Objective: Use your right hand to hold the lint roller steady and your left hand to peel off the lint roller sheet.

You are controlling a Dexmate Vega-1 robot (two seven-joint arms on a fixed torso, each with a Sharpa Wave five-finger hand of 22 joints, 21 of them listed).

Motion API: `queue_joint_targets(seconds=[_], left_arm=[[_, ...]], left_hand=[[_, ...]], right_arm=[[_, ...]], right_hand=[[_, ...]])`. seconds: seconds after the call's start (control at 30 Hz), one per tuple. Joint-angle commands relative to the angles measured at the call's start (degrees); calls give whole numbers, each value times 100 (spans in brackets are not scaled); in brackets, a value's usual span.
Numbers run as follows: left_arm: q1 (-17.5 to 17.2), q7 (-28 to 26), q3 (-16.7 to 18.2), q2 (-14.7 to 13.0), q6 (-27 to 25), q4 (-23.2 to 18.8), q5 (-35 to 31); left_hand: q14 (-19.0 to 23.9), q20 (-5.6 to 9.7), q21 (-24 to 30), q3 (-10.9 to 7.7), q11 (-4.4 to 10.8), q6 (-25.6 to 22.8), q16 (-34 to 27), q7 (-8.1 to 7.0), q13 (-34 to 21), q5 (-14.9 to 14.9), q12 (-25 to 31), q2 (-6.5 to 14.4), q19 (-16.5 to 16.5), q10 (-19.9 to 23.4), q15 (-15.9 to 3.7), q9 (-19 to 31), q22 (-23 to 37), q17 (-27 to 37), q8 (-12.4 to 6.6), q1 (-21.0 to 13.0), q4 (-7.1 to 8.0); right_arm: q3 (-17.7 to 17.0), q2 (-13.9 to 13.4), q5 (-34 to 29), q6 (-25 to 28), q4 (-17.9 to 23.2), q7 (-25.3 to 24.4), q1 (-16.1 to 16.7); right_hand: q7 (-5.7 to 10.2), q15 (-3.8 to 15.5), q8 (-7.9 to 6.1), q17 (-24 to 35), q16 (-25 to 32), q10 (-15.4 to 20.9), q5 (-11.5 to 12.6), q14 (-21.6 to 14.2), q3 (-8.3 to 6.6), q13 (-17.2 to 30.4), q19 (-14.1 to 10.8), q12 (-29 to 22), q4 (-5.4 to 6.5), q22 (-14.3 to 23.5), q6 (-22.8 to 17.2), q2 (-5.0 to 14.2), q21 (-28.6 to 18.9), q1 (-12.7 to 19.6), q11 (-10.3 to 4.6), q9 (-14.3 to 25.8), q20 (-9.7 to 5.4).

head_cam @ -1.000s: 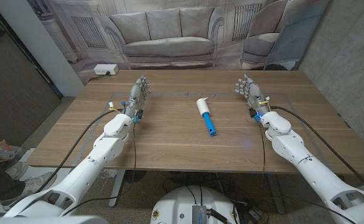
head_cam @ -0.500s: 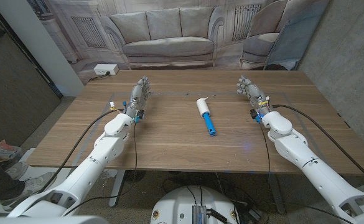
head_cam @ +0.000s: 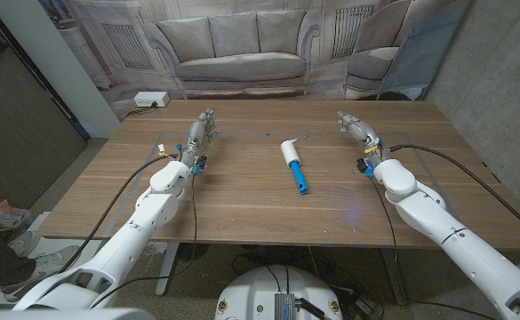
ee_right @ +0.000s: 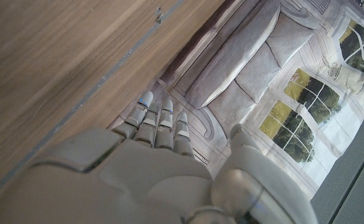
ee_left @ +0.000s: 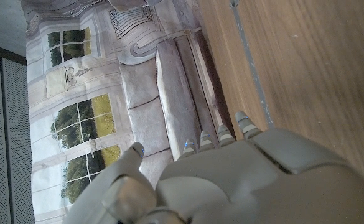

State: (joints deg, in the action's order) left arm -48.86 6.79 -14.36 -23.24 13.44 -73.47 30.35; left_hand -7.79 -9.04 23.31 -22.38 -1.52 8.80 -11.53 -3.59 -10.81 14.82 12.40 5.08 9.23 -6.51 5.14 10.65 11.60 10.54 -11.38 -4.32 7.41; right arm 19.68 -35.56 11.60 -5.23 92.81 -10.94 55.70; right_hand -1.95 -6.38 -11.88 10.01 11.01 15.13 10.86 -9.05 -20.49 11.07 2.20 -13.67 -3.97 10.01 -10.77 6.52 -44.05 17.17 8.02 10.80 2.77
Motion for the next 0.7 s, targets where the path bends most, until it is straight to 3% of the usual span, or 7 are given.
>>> queue_joint_targets(seconds=[0.03,0.13,0.7], left_arm=[[114,126,43,95,-36,164,-67],[149,134,44,115,-50,206,-95],[358,351,56,238,-33,498,-172]], left_hand=[[4,-37,-19,-22,-38,-26,21,10,-28,-12,-6,9,26,-28,14,20,16,20,-25,-44,-22],[5,-39,-20,-25,-41,-30,21,16,-28,-18,-6,10,25,-26,14,20,17,21,-24,-53,-26],[14,-47,-25,-41,-40,-37,21,12,-30,-56,-13,20,31,-35,21,19,23,27,-18,-98,-40]], right_arm=[[283,-481,-842,777,746,-482,88],[329,-514,-918,750,815,-555,106],[762,-1041,-1965,2074,1986,-832,178]], right_hand=[[32,39,-52,38,29,124,-20,-75,-57,21,-11,-49,-10,18,-138,38,25,50,-34,22,14],[40,47,-67,38,43,152,-25,-118,-80,20,-36,-57,-20,20,-202,67,30,70,-37,22,17],[110,193,-128,34,75,441,-46,-301,-198,16,-141,-149,-75,25,-532,186,76,169,-99,21,-14]])
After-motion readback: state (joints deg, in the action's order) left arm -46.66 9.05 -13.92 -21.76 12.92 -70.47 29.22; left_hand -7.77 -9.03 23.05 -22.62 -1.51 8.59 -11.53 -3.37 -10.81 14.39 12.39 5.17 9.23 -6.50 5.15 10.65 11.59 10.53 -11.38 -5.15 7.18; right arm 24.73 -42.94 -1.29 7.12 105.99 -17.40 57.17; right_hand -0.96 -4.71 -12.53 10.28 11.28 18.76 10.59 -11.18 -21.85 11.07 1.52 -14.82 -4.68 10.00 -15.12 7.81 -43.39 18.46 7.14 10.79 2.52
